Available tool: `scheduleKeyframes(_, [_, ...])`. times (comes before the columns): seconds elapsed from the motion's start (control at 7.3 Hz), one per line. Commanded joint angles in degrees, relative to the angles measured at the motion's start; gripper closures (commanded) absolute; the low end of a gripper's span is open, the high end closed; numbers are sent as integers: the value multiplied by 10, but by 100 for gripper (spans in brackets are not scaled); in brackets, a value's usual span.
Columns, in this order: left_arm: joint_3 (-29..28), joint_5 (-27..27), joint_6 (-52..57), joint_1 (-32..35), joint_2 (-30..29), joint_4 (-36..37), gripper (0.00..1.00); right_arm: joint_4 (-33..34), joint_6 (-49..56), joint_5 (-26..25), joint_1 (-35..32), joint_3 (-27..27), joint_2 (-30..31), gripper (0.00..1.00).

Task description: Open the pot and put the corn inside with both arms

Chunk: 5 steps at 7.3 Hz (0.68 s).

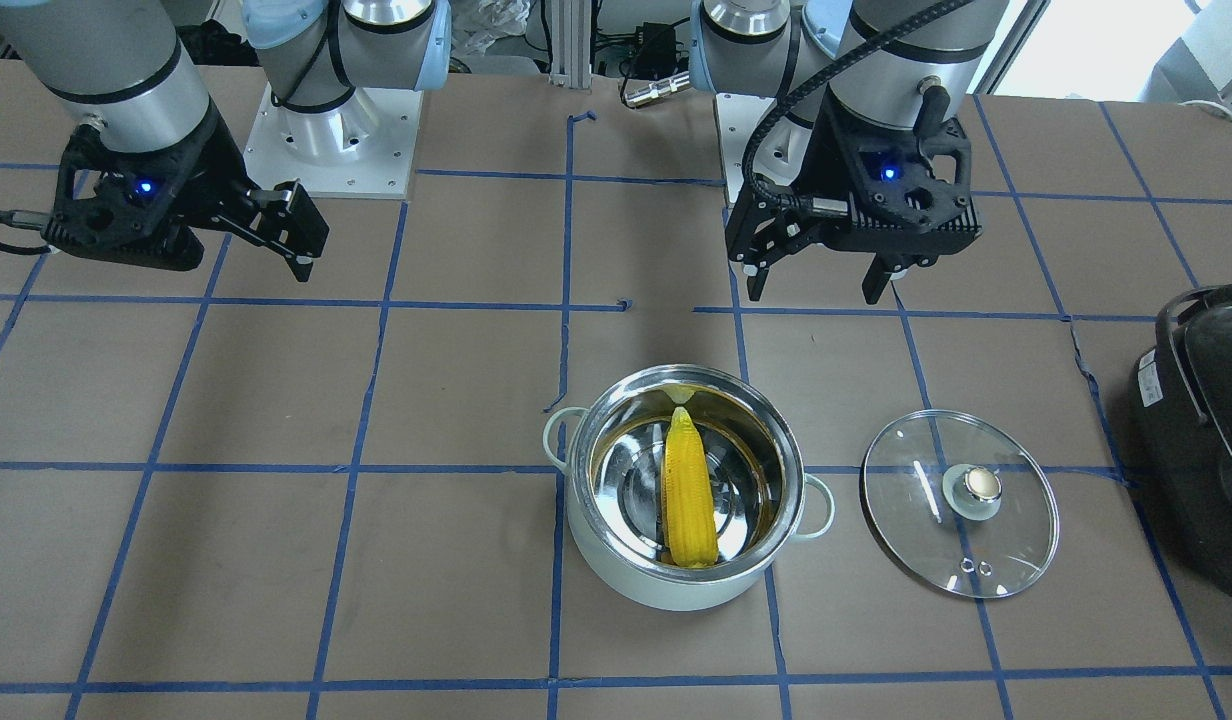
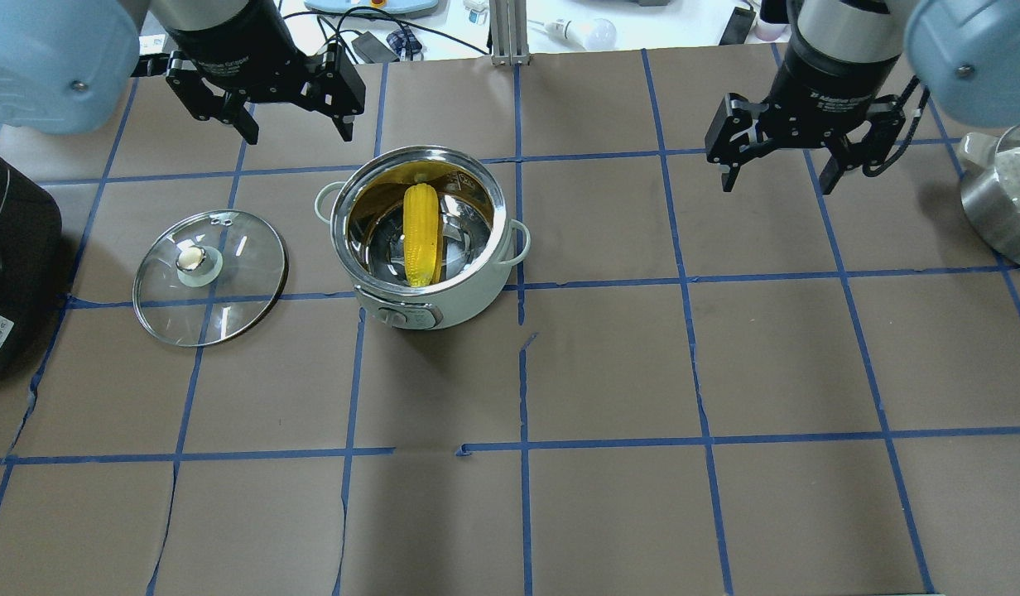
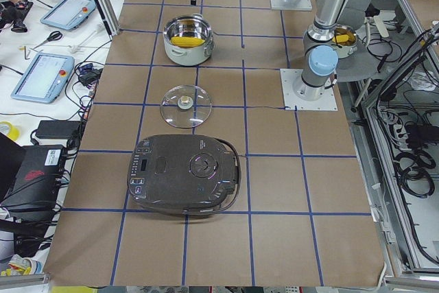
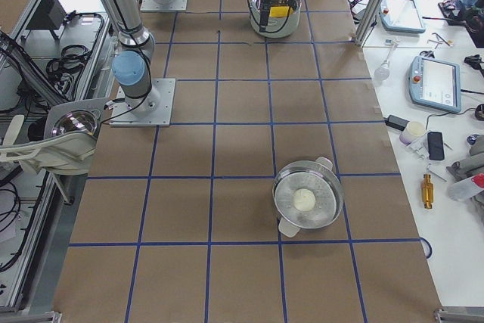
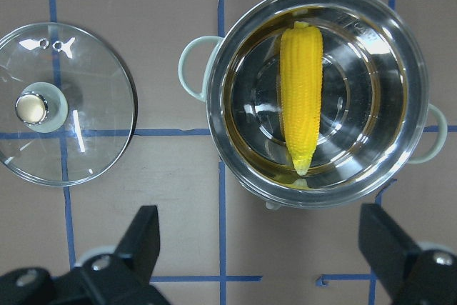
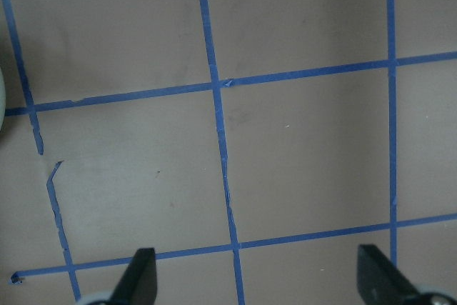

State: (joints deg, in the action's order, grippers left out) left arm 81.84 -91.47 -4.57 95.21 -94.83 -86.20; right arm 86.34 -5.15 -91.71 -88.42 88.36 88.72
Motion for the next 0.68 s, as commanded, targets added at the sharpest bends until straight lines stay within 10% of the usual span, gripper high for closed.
scheduleKeyframes(0.0, [7,-14,2,-1,7,2,0,-25,1,1,3,3,17,0])
scheduleKeyframes(0.55, [30,-15,4,-6,35,-44,0,-25,3,0,4,2,24,0])
